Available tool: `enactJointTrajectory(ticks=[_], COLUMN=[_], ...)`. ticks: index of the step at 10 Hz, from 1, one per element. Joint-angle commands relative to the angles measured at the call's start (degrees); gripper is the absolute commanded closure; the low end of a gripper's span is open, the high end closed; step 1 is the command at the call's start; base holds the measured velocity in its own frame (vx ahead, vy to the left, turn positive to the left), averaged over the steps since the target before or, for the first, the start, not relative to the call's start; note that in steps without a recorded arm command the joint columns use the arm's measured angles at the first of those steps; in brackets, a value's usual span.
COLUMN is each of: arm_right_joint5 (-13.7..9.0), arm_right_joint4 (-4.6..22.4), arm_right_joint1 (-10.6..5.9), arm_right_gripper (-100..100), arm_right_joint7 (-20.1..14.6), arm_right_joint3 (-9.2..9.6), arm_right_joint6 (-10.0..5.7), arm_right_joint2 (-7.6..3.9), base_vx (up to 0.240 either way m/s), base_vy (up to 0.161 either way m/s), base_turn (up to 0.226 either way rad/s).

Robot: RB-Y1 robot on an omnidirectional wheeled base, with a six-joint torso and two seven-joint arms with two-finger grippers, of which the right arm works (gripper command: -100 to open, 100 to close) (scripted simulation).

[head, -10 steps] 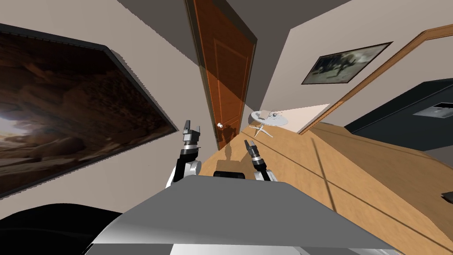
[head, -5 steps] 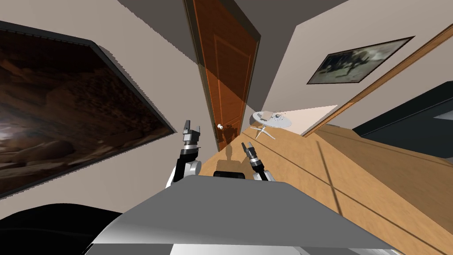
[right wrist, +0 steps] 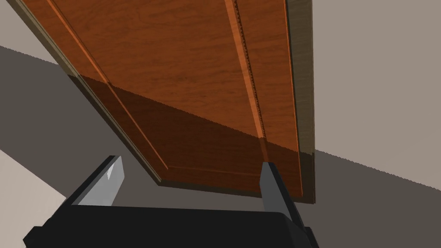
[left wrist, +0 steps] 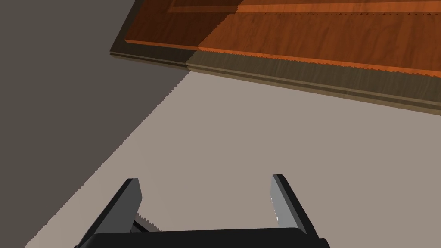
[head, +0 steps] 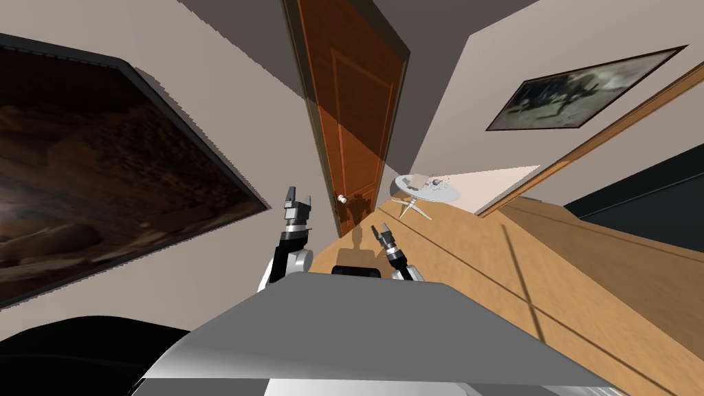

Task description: Pull the door open

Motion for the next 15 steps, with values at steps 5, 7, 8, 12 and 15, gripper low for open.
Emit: enactJointTrajectory(ticks=[5, 7, 8, 12, 15], arm_right_joint5=[3.64, 4.97, 5.37, 7.9, 9.23], arm_right_joint4=[5.96, 8.57, 9.36, 14.34, 16.96], arm_right_joint1=[-1.63, -2.4, -2.63, -4.1, -4.87], arm_right_gripper=[-100, -100, -100, -100, -100], arm_right_joint7=[6.27, 8.62, 9.33, 13.8, 16.16], arm_right_joint3=[1.62, 2.14, 2.29, 3.28, 3.8], arm_right_joint6=[-1.07, -1.66, -1.84, -2.96, -3.56], arm_right_joint2=[0.2, 0.27, 0.3, 0.55, 0.73], base_vx=[0.123, 0.154, 0.14, 0.165, 0.179], base_vy=[-0.022, -0.01, -0.002, 0.017, 0.04], base_turn=[0.059, 0.082, 0.072, 0.083, 0.082])
